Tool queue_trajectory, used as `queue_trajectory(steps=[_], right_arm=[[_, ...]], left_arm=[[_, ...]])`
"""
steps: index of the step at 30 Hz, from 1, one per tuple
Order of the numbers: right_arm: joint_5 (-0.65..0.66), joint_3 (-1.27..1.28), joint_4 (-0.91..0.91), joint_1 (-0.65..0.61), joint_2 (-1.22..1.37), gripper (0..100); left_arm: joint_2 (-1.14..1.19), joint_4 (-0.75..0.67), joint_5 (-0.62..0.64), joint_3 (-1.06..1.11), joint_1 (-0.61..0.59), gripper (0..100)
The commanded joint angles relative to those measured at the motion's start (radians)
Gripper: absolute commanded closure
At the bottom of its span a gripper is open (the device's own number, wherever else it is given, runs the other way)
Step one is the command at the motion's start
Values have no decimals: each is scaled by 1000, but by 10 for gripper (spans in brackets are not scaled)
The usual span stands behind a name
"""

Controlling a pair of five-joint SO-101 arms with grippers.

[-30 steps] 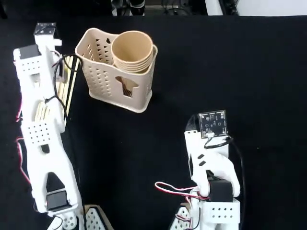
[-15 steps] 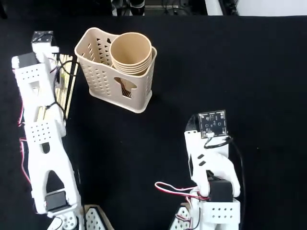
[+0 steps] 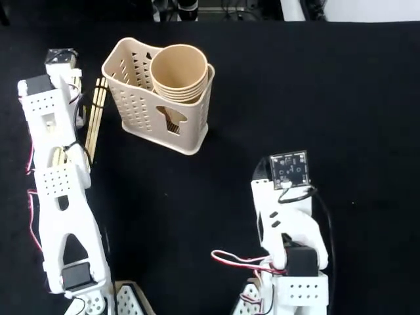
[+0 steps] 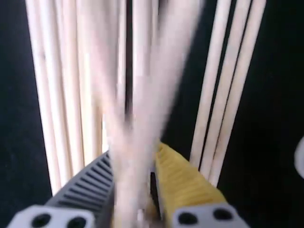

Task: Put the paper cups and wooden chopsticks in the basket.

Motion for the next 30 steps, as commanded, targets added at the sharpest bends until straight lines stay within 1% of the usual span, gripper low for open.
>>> queue_trajectory(steps=[1,5,10,12,15,18,21,23,24,30], right_arm=[[8,-5,-20,-12,-51,985],[8,-5,-20,-12,-51,985],[8,-4,-20,-12,-51,985],[8,-4,-20,-11,-51,985],[8,-1,-20,-9,-51,985],[8,1,-15,-9,-51,985],[8,4,-12,-9,-51,985],[8,12,-18,-11,-51,985],[8,12,-18,-11,-51,985],[20,10,-20,-12,-51,985]], left_arm=[[-21,23,14,15,-4,973],[-63,28,21,24,-16,973],[-170,29,123,91,-10,973],[-245,29,135,180,22,973],[-396,29,138,367,104,973],[-608,28,141,567,186,973],[-859,23,141,768,219,973],[-1023,20,140,883,208,973],[-1100,12,140,931,183,973],[-1445,-153,132,1293,45,973]])
